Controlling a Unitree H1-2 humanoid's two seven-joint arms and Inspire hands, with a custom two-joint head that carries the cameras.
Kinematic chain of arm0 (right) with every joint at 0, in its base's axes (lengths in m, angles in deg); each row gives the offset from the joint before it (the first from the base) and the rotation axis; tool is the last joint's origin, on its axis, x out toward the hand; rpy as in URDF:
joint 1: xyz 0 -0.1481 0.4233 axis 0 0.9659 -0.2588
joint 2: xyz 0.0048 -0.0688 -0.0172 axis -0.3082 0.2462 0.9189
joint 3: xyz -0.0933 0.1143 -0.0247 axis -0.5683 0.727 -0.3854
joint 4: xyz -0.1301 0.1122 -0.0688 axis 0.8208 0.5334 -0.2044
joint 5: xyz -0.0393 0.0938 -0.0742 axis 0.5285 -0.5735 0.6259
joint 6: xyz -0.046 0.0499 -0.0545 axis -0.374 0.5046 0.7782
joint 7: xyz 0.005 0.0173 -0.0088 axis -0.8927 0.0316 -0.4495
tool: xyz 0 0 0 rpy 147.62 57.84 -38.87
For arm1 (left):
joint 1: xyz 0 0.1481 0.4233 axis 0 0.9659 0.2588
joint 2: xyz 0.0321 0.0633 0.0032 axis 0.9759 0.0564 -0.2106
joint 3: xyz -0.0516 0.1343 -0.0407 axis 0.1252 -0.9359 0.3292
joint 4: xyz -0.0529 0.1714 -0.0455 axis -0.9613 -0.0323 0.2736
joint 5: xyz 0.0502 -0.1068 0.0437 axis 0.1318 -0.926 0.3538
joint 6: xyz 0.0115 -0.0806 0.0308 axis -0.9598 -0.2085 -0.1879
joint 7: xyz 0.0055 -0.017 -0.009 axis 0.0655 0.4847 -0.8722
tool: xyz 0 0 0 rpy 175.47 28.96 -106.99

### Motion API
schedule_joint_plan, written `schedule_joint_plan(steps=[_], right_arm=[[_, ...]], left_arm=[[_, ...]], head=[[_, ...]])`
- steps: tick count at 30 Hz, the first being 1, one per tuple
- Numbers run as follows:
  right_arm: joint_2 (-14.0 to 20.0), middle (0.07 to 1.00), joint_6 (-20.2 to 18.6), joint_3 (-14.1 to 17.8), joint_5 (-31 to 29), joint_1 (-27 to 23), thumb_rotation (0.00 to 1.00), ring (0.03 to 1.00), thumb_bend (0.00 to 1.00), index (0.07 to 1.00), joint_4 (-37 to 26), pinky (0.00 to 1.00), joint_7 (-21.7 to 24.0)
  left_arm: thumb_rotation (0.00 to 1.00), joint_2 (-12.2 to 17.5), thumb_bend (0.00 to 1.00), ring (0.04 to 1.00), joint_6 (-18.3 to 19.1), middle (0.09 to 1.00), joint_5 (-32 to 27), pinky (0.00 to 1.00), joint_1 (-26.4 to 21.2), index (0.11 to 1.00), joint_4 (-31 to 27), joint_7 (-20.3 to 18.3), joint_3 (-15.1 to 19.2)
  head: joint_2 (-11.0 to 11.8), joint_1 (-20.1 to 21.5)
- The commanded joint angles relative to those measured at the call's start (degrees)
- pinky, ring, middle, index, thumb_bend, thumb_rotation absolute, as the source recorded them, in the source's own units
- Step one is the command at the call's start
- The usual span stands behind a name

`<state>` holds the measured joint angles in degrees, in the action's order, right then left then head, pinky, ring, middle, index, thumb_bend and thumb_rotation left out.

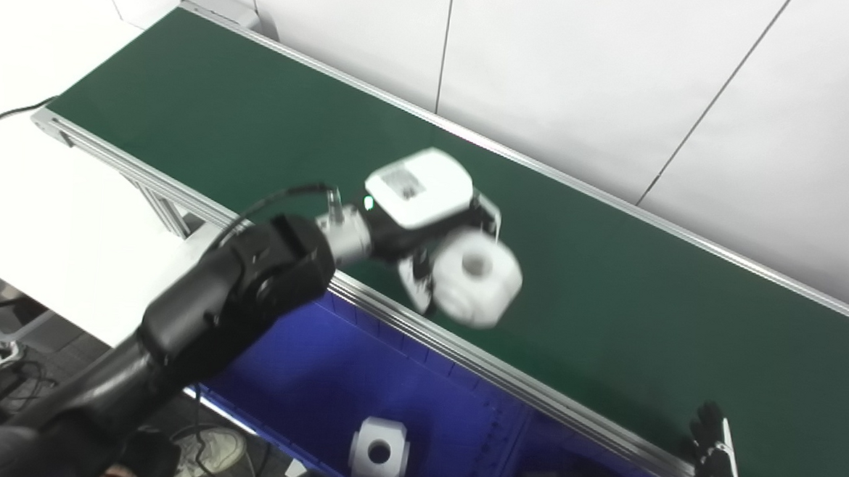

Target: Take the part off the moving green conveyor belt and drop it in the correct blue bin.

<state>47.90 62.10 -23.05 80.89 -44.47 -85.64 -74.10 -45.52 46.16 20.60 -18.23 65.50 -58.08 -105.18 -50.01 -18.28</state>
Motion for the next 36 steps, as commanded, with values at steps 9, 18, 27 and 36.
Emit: schedule_joint_plan(steps=[9, 18, 27, 36], right_arm=[[-1.5, 1.0, 0.8, -0.6, 0.7, 0.5, 0.94, 1.0, 0.81, 1.0, -1.1, 1.0, 0.1], [-3.2, 1.0, 3.5, -1.3, 1.8, 2.2, 0.93, 0.994, 0.8, 1.0, 0.7, 0.98, -0.6], [-3.7, 1.0, 2.9, -2.4, 2.1, 3.6, 0.92, 0.984, 0.78, 1.0, -1.1, 0.95, -0.8], [-3.7, 1.0, 2.1, -2.6, 0.9, 3.8, 0.91, 0.995, 0.78, 1.0, -1.7, 0.97, -0.2]], left_arm=[[0.0, 6.2, 0.52, 0.381, 1.5, 0.497, -2.1, 0.3, 6.5, 0.477, -5.6, -9.0, 2.5], [0.0, 13.2, 0.52, 0.472, -3.6, 0.527, -7.7, 0.42, 8.9, 0.451, -0.9, -12.4, 2.2], [0.0, 16.4, 0.52, 0.444, -6.2, 0.515, -6.0, 0.39, 9.7, 0.462, 2.5, -11.4, 2.9], [0.51, 16.0, 0.99, 0.842, -2.0, 0.876, -9.8, 0.71, 11.1, 0.852, -0.5, -15.4, 4.6]], head=[[3.3, 4.2], [3.9, 5.7], [3.4, 5.7], [3.1, 6.2]])
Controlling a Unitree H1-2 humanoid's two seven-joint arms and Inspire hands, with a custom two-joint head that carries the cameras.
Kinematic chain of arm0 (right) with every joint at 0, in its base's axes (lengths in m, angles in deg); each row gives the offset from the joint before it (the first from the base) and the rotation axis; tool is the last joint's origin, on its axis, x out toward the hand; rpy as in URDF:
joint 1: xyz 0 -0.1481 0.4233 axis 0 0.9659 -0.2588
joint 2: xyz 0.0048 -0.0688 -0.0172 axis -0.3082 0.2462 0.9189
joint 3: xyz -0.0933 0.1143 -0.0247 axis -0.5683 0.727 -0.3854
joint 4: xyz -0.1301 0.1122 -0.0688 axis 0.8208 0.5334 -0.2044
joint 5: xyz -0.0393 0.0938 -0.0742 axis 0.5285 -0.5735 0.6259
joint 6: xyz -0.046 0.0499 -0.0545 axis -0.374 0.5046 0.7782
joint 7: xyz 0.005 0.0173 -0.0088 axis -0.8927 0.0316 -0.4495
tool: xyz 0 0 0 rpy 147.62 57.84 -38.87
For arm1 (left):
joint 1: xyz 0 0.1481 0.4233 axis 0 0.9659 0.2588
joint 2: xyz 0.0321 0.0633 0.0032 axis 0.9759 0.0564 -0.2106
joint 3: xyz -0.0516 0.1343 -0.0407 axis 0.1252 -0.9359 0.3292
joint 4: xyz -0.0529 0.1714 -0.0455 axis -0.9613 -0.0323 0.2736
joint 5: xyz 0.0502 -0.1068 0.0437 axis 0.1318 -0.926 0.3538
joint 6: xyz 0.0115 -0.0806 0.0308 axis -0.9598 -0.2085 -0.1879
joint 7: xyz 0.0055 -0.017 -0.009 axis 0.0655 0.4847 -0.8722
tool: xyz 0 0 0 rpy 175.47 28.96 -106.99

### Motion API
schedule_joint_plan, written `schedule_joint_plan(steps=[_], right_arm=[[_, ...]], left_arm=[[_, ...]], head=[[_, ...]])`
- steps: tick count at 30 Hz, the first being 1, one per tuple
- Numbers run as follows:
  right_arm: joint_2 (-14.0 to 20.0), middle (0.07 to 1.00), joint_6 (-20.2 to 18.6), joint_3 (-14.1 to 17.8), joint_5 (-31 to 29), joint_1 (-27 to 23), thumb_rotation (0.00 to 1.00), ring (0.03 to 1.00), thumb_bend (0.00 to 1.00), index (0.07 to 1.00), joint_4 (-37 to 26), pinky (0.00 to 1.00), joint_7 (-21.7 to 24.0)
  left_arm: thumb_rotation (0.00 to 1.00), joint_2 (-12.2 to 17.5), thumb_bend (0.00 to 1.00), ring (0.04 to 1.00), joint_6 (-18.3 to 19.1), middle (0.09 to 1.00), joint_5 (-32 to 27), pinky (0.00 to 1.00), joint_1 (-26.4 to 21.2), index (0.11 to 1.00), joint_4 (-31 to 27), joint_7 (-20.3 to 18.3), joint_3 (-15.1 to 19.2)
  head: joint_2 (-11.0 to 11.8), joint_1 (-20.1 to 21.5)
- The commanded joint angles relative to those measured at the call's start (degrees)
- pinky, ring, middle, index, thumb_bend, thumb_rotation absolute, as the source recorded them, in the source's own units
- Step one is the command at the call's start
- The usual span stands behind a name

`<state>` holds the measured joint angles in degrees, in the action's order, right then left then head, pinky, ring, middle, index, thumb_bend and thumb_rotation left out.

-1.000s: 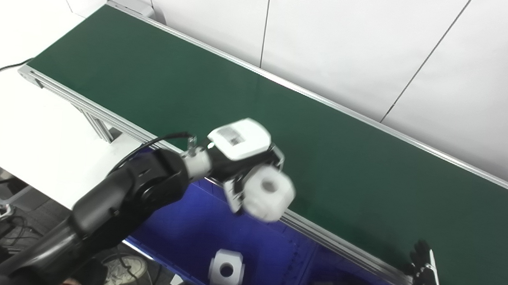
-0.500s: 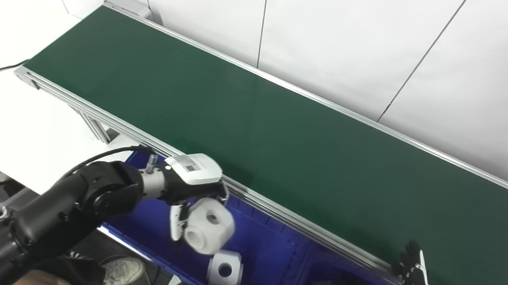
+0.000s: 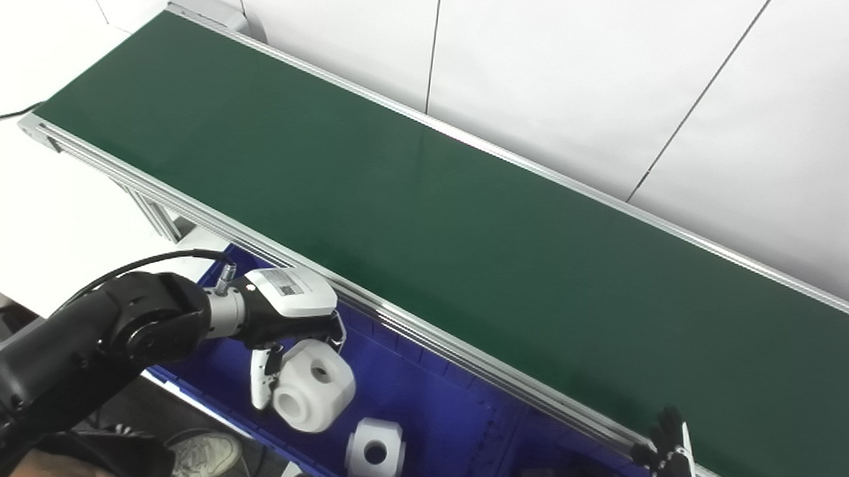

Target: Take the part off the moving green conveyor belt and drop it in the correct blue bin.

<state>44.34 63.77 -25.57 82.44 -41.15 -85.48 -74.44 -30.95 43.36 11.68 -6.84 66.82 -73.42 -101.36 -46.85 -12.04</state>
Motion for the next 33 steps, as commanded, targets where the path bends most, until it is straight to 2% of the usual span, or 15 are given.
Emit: schedule_joint_plan(steps=[1, 3, 9, 14, 16, 20, 21, 22, 25, 26, 28, 29, 30, 32, 33], right_arm=[[-0.1, 1.0, 0.3, 0.0, -0.6, 0.5, 0.91, 0.995, 0.78, 1.0, -2.0, 0.97, 0.2], [0.1, 1.0, 0.3, 0.2, -0.5, 0.5, 0.91, 0.997, 0.79, 1.0, -2.1, 0.97, 0.2], [0.2, 1.0, 0.5, 0.4, -0.9, 0.6, 0.9, 0.998, 0.79, 1.0, -2.1, 0.98, 0.3], [0.0, 1.0, 0.6, 0.2, -0.2, 0.4, 0.91, 0.998, 0.79, 1.0, -1.9, 0.97, 0.1], [-0.3, 1.0, 0.7, 0.0, -0.1, 0.3, 0.91, 0.996, 0.77, 1.0, -1.9, 0.96, 0.1], [-0.9, 1.0, 0.4, -0.7, 0.6, 0.1, 0.9, 1.0, 0.77, 1.0, -1.9, 0.96, 0.0], [-1.2, 1.0, 0.3, -0.8, 1.0, 0.1, 0.9, 0.998, 0.77, 1.0, -1.9, 0.96, -0.2], [-1.5, 1.0, 0.3, -1.0, 1.6, 0.1, 0.9, 0.992, 0.78, 1.0, -2.0, 0.95, -0.5], [-2.9, 1.0, -0.1, -1.6, 3.7, 0.1, 0.9, 0.987, 0.79, 1.0, -2.1, 0.93, -1.3], [-3.5, 1.0, -0.2, -1.9, 4.3, 0.1, 0.89, 0.989, 0.8, 1.0, -2.0, 0.93, -1.6], [-4.7, 1.0, -0.3, -2.5, 4.9, 0.2, 0.89, 0.991, 0.81, 1.0, -1.5, 0.94, -2.0], [-5.4, 1.0, -0.1, -3.0, 5.7, 0.1, 0.89, 0.992, 0.82, 1.0, -1.0, 0.95, -2.4], [-5.9, 1.0, 0.0, -3.3, 6.3, 0.0, 0.89, 0.991, 0.83, 1.0, -0.6, 0.95, -2.7], [-7.1, 1.0, 0.3, -4.0, 8.0, -0.2, 0.9, 0.99, 0.82, 1.0, 0.2, 0.95, -3.6], [-8.0, 1.0, 0.4, -4.6, 9.2, -0.3, 0.9, 0.99, 0.82, 1.0, 0.8, 0.95, -4.3]], left_arm=[[0.52, 1.3, 1.0, 0.852, 1.3, 0.886, -0.9, 0.72, -0.3, 0.862, -2.4, -0.6, 0.7], [0.59, 1.0, 1.0, 0.903, 1.8, 0.941, -1.3, 0.77, -0.5, 0.918, -3.2, -1.1, 0.6], [0.56, -0.8, 1.0, 0.921, 1.5, 0.978, -2.5, 0.79, -0.2, 0.955, -4.8, 1.3, 1.5], [0.56, -2.6, 1.0, 0.914, -0.2, 0.985, -5.8, 0.77, 1.2, 0.995, -6.1, 5.2, 3.5], [0.55, -4.3, 1.0, 0.898, -0.4, 0.983, -10.2, 0.74, 2.5, 0.997, -6.8, 7.7, 5.1], [0.52, -9.6, 1.0, 0.901, 3.2, 0.996, -21.5, 0.71, 5.1, 1.0, -10.3, 10.7, 7.9], [0.51, -11.4, 1.0, 0.904, 3.7, 0.998, -25.5, 0.71, 5.9, 1.0, -10.8, 11.6, 8.4], [0.51, -13.3, 1.0, 0.932, 4.1, 1.0, -28.8, 0.77, 6.7, 1.0, -11.3, 12.6, 8.6], [0.58, -17.5, 1.0, 0.992, 4.9, 1.0, -36.0, 0.84, 8.7, 1.0, -12.3, 14.8, 8.8], [0.65, -18.7, 1.0, 0.993, 4.8, 1.0, -37.4, 0.86, 9.2, 1.0, -12.5, 15.5, 8.9], [0.68, -22.0, 1.0, 0.982, 4.7, 1.0, -39.7, 0.86, 10.7, 1.0, -12.8, 17.6, 8.8], [0.7, -23.2, 1.0, 0.968, 4.4, 1.0, -40.5, 0.85, 11.3, 1.0, -12.7, 18.6, 8.9], [0.73, -23.9, 1.0, 0.962, 4.3, 1.0, -41.0, 0.85, 11.7, 1.0, -12.6, 19.4, 9.0], [0.77, -26.7, 1.0, 0.964, 4.3, 1.0, -40.6, 0.88, 12.7, 1.0, -11.8, 21.6, 8.7], [0.78, -28.6, 1.0, 0.968, 4.5, 1.0, -39.6, 0.89, 13.4, 1.0, -10.6, 23.2, 8.5]], head=[[0.0, 0.0], [-0.2, 0.0], [-0.3, 0.0], [-0.4, 0.6], [-0.4, 1.2], [-0.7, 3.6], [-0.8, 4.5], [-0.9, 5.7], [-0.6, 11.0], [-0.4, 13.0], [0.0, 16.9], [0.4, 20.6], [0.4, 20.6], [0.6, 23.8], [0.6, 28.9]])
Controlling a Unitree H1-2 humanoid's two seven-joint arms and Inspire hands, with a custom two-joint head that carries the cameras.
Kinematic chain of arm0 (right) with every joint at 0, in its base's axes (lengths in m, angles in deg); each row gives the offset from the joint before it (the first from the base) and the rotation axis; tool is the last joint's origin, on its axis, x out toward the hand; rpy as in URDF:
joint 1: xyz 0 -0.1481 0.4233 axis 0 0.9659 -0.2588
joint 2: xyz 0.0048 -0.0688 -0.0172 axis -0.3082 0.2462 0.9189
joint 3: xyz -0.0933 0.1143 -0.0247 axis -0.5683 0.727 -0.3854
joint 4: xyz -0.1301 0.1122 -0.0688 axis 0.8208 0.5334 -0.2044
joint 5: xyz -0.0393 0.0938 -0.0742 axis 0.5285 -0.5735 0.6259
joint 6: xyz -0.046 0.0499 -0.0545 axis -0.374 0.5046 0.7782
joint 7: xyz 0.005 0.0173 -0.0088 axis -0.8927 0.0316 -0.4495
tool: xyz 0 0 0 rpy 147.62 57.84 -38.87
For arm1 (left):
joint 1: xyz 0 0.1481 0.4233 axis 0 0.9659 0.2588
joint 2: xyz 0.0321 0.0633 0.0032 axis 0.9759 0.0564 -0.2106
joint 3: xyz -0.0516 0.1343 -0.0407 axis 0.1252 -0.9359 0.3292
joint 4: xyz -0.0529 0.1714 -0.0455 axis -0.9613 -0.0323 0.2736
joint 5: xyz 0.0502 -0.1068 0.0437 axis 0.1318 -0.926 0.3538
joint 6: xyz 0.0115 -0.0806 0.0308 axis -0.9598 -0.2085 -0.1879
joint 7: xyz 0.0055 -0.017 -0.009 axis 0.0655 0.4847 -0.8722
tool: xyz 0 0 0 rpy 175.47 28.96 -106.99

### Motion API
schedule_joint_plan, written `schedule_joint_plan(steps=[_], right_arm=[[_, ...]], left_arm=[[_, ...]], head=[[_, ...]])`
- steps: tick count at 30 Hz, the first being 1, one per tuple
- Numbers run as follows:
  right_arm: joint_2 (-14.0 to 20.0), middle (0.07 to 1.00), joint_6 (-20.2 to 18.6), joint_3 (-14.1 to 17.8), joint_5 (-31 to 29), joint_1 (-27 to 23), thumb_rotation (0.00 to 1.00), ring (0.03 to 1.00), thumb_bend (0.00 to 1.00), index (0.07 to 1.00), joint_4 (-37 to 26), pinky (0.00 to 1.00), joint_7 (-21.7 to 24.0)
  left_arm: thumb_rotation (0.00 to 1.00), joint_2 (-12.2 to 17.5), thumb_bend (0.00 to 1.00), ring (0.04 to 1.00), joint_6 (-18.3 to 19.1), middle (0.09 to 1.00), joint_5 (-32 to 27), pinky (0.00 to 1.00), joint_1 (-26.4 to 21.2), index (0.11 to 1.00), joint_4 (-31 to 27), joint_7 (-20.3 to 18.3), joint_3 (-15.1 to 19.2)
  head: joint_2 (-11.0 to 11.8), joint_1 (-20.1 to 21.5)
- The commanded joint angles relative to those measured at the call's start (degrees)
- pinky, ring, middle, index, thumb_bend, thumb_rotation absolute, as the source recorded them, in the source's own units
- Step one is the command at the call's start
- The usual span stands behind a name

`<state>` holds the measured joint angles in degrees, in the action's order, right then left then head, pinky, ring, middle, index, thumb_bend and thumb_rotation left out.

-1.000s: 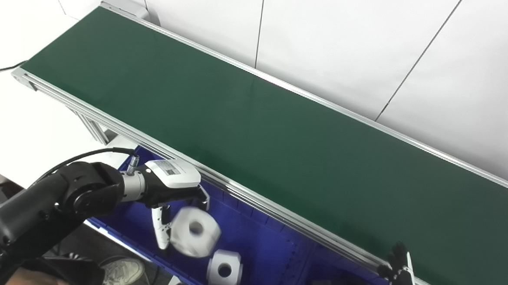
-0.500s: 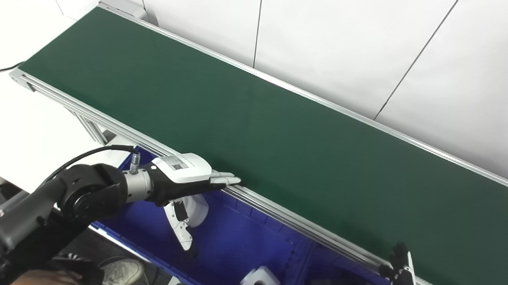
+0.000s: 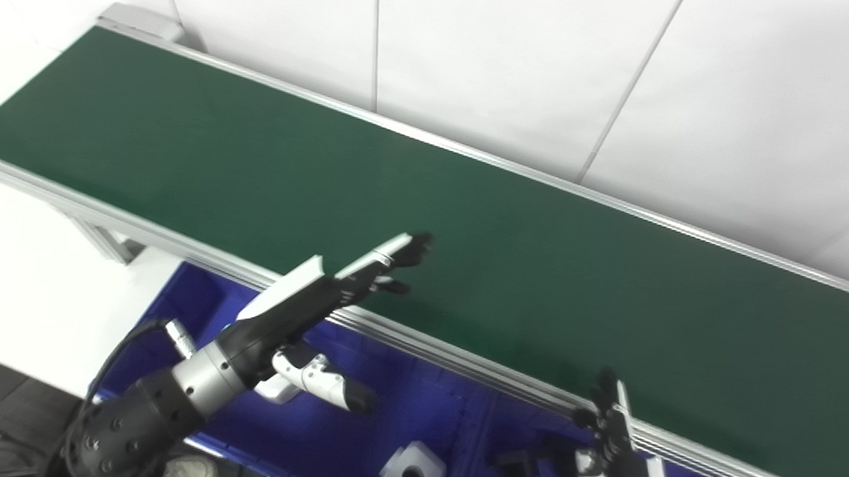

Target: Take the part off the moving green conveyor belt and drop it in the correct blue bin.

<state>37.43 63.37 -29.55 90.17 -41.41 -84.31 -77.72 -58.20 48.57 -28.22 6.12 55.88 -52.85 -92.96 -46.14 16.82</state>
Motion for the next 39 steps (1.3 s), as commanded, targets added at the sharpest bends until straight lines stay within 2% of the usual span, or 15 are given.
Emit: schedule_joint_plan(steps=[1, 2, 3, 6, 9, 13, 17, 22, 26, 31, 39], right_arm=[[-1.8, 1.0, 0.8, -1.1, 2.3, -0.2, 0.92, 0.992, 0.81, 1.0, 0.0, 0.95, -1.6], [-2.9, 1.0, 0.6, -1.7, 3.4, -0.4, 0.93, 0.993, 0.82, 1.0, 0.5, 0.95, -2.3], [-3.9, 1.0, 0.3, -2.3, 4.3, -0.6, 0.94, 0.995, 0.82, 1.0, 0.9, 0.95, -3.0], [-6.2, 1.0, -0.1, -3.7, 6.7, -1.4, 0.97, 0.999, 0.84, 1.0, 2.6, 0.97, -5.0], [-8.3, 1.0, -0.1, -4.4, 8.4, -2.5, 0.99, 1.0, 0.86, 1.0, 4.7, 1.0, -7.0], [-9.7, 1.0, -1.1, -5.2, 8.6, -3.4, 0.98, 1.0, 0.87, 1.0, 5.4, 1.0, -8.4], [-10.4, 1.0, -1.8, -5.4, 8.6, -4.3, 0.97, 1.0, 0.88, 1.0, 5.5, 1.0, -9.4], [-10.3, 1.0, -2.9, -5.4, 8.2, -4.6, 0.96, 1.0, 0.89, 1.0, 4.8, 1.0, -9.8], [-9.9, 1.0, -3.0, -5.3, 7.4, -4.3, 0.95, 1.0, 0.88, 1.0, 3.9, 1.0, -9.5], [-9.0, 1.0, -4.4, -5.3, 6.7, -4.0, 0.97, 1.0, 0.88, 1.0, 1.9, 1.0, -8.5], [-7.5, 1.0, -7.7, -5.1, 5.2, -3.2, 0.98, 1.0, 0.91, 1.0, -1.7, 1.0, -7.0]], left_arm=[[0.82, -2.5, 1.0, 0.97, -0.7, 1.0, 0.9, 0.91, 0.8, 1.0, 1.3, 3.6, 0.0], [0.85, -4.3, 1.0, 0.973, 0.0, 1.0, 0.4, 0.9, 1.2, 1.0, 3.1, 5.0, 0.1], [0.87, -6.0, 1.0, 0.977, 0.9, 1.0, -0.3, 0.9, 1.5, 1.0, 4.7, 6.2, 0.1], [0.9, -7.5, 1.0, 0.994, 0.6, 1.0, -1.4, 0.92, 1.2, 1.0, 8.9, 6.8, -0.3], [0.88, -5.5, 1.0, 1.0, -3.2, 1.0, -1.2, 0.94, 0.1, 1.0, 14.2, 4.9, -1.4], [0.84, -3.0, 1.0, 1.0, -6.5, 1.0, -1.1, 0.96, -1.2, 1.0, 18.5, 3.9, -1.8], [0.84, -1.3, 1.0, 0.999, -8.0, 1.0, 0.6, 0.94, -3.6, 1.0, 20.4, 4.1, -2.3], [0.83, -1.4, 1.0, 0.995, -9.7, 1.0, 0.7, 0.95, -5.4, 1.0, 23.0, 4.8, -2.6], [0.85, -2.0, 1.0, 0.997, -8.8, 1.0, 0.8, 0.95, -5.2, 1.0, 22.5, 5.6, -2.4], [0.87, -3.7, 1.0, 0.998, -7.5, 1.0, 2.4, 0.96, -4.7, 1.0, 20.3, 8.1, -1.7], [0.86, -7.7, 1.0, 1.0, -9.7, 1.0, 1.7, 0.96, -4.1, 1.0, 19.1, 11.7, -0.4]], head=[[-0.1, 0.7], [0.0, 5.1], [0.0, 7.2], [0.4, 12.3], [0.6, 17.2], [-0.2, 19.9], [-1.4, 21.1], [-2.5, 21.1], [-3.5, 20.2], [-5.5, 20.4], [-6.7, 19.4]])
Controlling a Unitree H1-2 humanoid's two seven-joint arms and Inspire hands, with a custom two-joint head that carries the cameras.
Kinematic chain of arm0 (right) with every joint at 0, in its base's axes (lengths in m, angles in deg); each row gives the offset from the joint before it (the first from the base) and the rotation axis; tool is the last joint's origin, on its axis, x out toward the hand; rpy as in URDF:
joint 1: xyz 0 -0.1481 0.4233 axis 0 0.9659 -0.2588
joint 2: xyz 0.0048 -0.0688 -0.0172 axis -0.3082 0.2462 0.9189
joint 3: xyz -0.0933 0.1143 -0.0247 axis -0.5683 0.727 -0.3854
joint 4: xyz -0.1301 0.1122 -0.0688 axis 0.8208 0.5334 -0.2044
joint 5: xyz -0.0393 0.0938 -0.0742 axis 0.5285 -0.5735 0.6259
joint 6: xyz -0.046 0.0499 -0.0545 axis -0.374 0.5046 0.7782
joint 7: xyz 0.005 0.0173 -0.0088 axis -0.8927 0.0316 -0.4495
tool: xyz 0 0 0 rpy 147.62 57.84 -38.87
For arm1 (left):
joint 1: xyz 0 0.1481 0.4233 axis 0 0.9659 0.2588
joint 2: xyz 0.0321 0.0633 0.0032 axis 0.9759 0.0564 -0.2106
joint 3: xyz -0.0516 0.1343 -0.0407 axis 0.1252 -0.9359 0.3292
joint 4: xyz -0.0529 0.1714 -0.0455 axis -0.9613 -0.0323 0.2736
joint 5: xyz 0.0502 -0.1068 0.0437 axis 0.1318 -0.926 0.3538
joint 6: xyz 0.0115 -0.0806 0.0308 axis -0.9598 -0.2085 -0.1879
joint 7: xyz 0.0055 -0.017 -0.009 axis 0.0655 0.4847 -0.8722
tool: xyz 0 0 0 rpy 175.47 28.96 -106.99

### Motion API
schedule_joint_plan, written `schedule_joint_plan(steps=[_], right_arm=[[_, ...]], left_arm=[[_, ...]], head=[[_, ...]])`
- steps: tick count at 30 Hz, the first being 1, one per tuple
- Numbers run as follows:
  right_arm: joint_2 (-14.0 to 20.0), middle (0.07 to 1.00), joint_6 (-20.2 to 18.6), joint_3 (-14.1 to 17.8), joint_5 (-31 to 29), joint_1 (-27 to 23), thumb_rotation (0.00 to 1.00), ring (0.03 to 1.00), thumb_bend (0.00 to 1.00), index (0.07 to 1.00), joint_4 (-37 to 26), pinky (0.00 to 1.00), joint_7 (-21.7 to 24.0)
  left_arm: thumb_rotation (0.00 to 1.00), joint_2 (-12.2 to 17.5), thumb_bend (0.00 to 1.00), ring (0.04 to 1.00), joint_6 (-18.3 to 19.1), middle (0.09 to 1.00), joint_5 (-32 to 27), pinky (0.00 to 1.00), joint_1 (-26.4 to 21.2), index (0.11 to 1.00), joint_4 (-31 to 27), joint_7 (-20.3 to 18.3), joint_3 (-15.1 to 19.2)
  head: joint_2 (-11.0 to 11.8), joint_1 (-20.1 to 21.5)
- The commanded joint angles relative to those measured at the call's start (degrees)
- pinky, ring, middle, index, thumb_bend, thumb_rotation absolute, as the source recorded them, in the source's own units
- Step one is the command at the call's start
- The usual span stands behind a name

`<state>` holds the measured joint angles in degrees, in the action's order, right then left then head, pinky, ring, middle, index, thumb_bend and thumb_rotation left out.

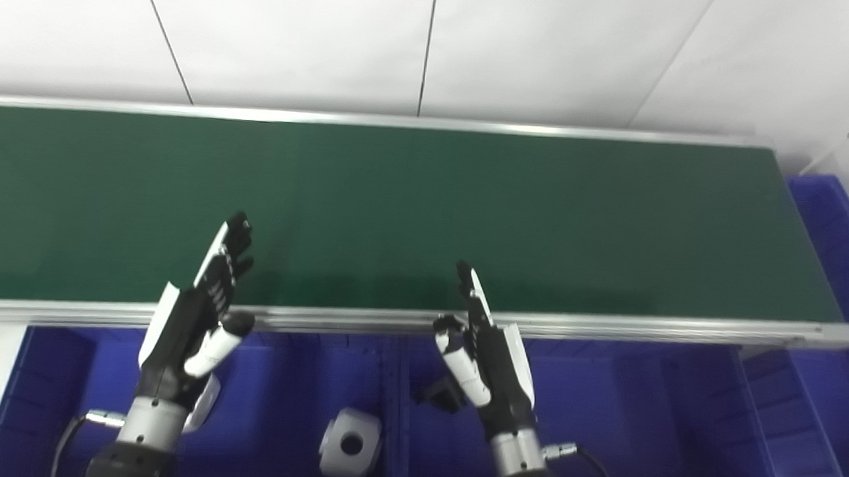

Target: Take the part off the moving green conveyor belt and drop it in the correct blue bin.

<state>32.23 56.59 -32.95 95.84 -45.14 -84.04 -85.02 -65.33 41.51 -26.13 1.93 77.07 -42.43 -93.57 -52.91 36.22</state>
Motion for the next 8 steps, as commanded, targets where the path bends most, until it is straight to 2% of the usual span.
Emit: schedule_joint_plan(steps=[1, 8], right_arm=[[-2.0, 1.0, -1.1, -1.6, -0.5, 0.7, 0.98, 1.0, 0.91, 1.0, -2.4, 1.0, 0.4], [0.0, 1.0, 0.5, -0.9, -0.5, 2.8, 0.98, 1.0, 0.86, 1.0, -5.0, 1.0, 0.5]], left_arm=[[0.86, -1.1, 1.0, 1.0, -2.8, 1.0, 0.2, 0.96, 0.4, 1.0, -2.3, 1.8, 0.1], [0.85, -2.9, 1.0, 1.0, -3.2, 1.0, 0.3, 0.98, 2.2, 1.0, -3.8, 2.6, -1.4]], head=[[0.0, -0.7], [-0.3, -6.0]])
